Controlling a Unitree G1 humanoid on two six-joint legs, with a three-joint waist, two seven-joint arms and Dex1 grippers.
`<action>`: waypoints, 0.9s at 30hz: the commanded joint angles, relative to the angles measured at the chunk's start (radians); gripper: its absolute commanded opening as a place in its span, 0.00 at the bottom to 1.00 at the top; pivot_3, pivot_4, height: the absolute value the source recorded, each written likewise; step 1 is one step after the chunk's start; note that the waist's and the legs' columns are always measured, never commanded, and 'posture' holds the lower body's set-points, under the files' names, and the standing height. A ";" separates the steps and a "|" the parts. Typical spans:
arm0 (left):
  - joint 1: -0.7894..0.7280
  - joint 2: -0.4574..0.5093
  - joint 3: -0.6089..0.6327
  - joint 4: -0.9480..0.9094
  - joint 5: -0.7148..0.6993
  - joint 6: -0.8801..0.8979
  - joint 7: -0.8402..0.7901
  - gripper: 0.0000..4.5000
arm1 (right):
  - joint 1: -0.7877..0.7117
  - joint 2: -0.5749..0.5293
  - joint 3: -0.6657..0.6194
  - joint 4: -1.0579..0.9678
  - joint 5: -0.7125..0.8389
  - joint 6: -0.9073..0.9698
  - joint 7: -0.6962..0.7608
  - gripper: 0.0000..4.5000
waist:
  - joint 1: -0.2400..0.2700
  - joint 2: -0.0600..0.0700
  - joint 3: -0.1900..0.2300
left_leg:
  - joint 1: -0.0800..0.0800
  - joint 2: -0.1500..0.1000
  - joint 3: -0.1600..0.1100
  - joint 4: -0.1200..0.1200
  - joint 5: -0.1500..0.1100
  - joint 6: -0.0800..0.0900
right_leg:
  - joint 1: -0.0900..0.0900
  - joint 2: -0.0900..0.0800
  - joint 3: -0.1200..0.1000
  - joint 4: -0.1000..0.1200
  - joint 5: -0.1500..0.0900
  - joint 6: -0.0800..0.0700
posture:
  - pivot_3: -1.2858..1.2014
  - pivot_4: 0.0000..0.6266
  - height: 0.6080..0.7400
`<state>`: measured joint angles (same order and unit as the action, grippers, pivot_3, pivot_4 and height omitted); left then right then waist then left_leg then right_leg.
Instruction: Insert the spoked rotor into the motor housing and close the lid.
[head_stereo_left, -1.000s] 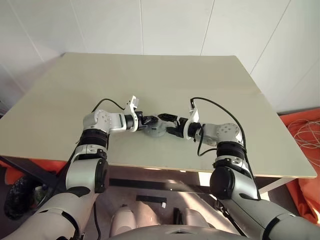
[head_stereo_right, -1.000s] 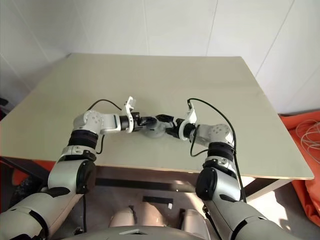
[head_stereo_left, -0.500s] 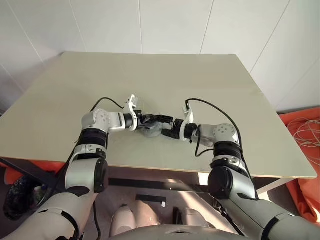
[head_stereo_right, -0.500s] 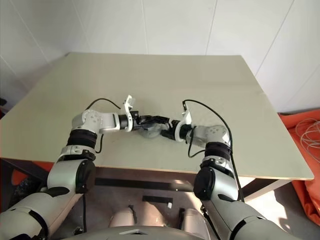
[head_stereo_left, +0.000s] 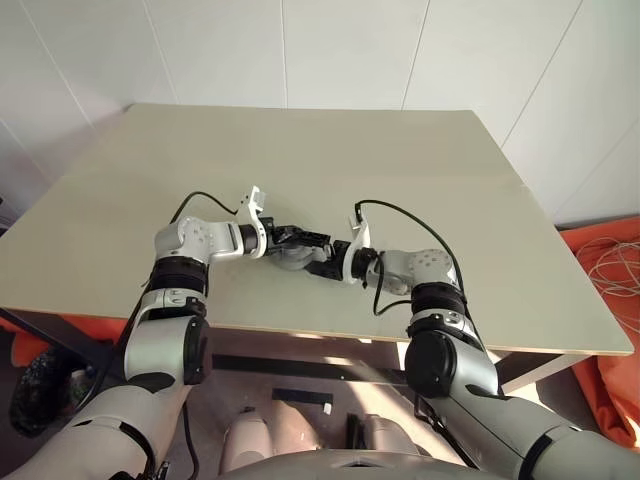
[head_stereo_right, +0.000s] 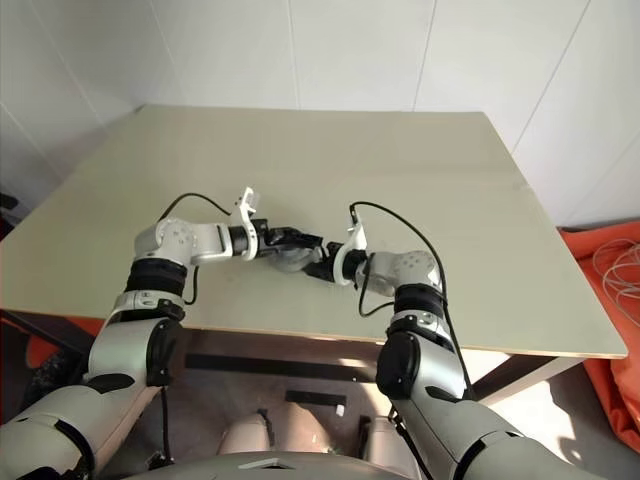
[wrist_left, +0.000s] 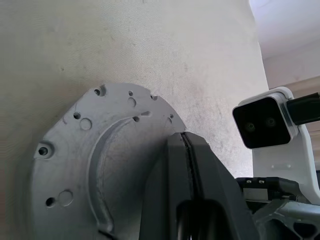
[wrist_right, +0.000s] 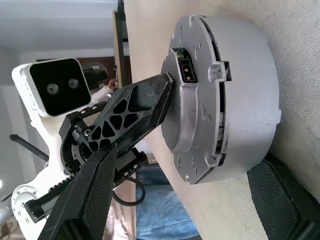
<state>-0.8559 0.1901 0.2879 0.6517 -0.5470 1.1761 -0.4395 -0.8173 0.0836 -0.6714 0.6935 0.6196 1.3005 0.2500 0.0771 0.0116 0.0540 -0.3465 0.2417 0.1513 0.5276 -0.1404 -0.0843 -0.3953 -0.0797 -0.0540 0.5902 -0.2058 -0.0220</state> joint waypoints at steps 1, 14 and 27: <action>0.043 -0.011 -0.032 0.014 0.016 0.046 0.008 0.00 | -0.084 -0.004 -0.013 -0.038 0.061 -0.132 0.010 0.99 | 0.000 0.000 0.000 | 0.000 0.000 0.000 0.000 0.000 0.000 | 0.000 0.000 0.000 0.000 0.000 0.000 | 0.52 0.00 1.00; 0.101 0.030 -0.027 -0.068 0.006 0.084 0.016 0.00 | -0.095 -0.024 -0.009 0.008 0.090 -0.232 -0.025 0.99 | 0.026 0.001 0.000 | -0.002 -0.002 0.000 0.001 0.000 0.000 | -0.002 -0.001 0.000 0.000 0.001 0.002 | 0.52 0.00 1.00; 0.099 0.037 0.006 -0.055 0.013 0.052 0.066 0.00 | -0.099 -0.045 0.008 0.027 0.105 -0.252 -0.030 0.99 | 0.029 0.001 0.000 | -0.008 -0.002 0.000 0.002 0.000 0.001 | -0.004 -0.001 0.000 -0.001 0.004 -0.004 | 0.52 0.00 1.00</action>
<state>-0.7859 0.2100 0.3099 0.5453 -0.5891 1.2206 -0.4344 -0.8534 0.0463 -0.6567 0.7510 0.6665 1.0632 0.2015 0.1058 0.0122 0.0544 -0.3540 0.2397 0.1511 0.5293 -0.1408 -0.0839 -0.3989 -0.0811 -0.0537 0.5891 -0.2015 -0.0263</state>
